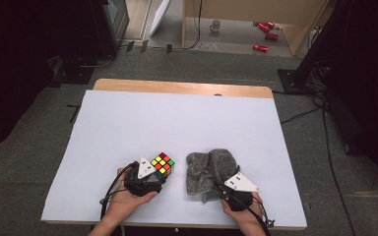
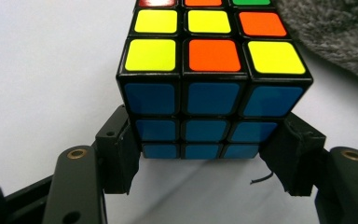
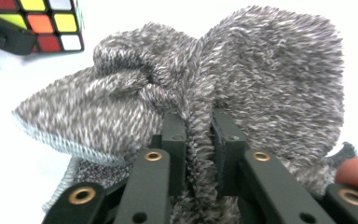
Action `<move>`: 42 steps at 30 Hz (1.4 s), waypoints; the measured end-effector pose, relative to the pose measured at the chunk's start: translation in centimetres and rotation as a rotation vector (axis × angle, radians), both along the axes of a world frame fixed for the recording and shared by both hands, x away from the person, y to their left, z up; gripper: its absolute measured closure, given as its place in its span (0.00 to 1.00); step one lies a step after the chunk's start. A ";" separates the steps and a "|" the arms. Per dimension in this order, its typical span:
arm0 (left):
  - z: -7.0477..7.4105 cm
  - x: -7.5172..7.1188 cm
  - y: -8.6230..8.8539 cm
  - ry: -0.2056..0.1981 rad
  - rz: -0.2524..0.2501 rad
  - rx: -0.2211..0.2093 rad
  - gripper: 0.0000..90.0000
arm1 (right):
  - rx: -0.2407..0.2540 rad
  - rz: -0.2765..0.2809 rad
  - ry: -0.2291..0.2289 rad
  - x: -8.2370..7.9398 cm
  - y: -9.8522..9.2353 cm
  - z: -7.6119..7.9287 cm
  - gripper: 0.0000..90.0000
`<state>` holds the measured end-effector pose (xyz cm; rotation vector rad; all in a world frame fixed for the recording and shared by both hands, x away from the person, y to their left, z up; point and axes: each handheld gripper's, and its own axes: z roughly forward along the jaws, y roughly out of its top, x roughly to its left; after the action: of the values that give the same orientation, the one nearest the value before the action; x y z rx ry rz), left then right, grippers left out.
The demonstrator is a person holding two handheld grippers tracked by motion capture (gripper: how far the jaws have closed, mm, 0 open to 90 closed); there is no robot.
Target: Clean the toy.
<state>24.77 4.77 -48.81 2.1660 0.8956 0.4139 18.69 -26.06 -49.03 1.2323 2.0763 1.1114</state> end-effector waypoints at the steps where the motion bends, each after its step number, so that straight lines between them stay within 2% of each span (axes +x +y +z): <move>1: 0.2 0.0 0.0 -0.001 -0.006 -0.005 0.39 | 0.010 -0.002 -0.003 0.0 -0.2 0.1 0.90; 6: 0.9 0.0 -0.1 -0.010 -0.030 -0.026 0.39 | 0.053 -0.007 -0.033 0.0 -0.7 1.1 0.93; 10: 1.1 0.0 -0.2 -0.011 -0.038 -0.030 0.39 | 0.060 -0.007 -0.057 0.0 -0.8 1.9 0.93; 16: 1.6 -0.1 -0.1 -0.015 -0.049 -0.048 0.39 | 0.059 -0.004 -0.057 0.0 -0.8 2.0 0.94; 18: 1.9 -0.1 -0.1 -0.020 -0.060 -0.058 0.39 | 0.073 -0.005 -0.062 -0.1 -0.9 2.4 0.94; 23: 2.6 0.0 -0.4 -0.038 -0.087 -0.064 0.39 | 0.099 -0.001 -0.091 0.0 -0.9 3.9 0.94; 31: 4.2 0.5 -1.3 -0.059 -0.126 -0.082 0.39 | 0.151 0.015 -0.134 1.1 -0.7 6.2 0.94; 38: 5.5 1.3 -2.9 -0.058 -0.170 -0.080 0.39 | 0.197 0.045 -0.164 2.4 -0.3 9.0 0.93; 40: 5.8 1.6 -3.5 -0.030 -0.198 -0.074 0.39 | 0.212 0.053 -0.163 3.0 -0.1 9.6 0.93; 42: 6.0 1.7 -4.0 -0.042 -0.195 -0.064 0.39 | 0.230 0.057 -0.157 3.5 0.2 10.1 0.93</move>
<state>26.46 0.81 -42.79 2.1531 0.6586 0.3280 22.16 -25.87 -38.93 1.1527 1.9178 1.4578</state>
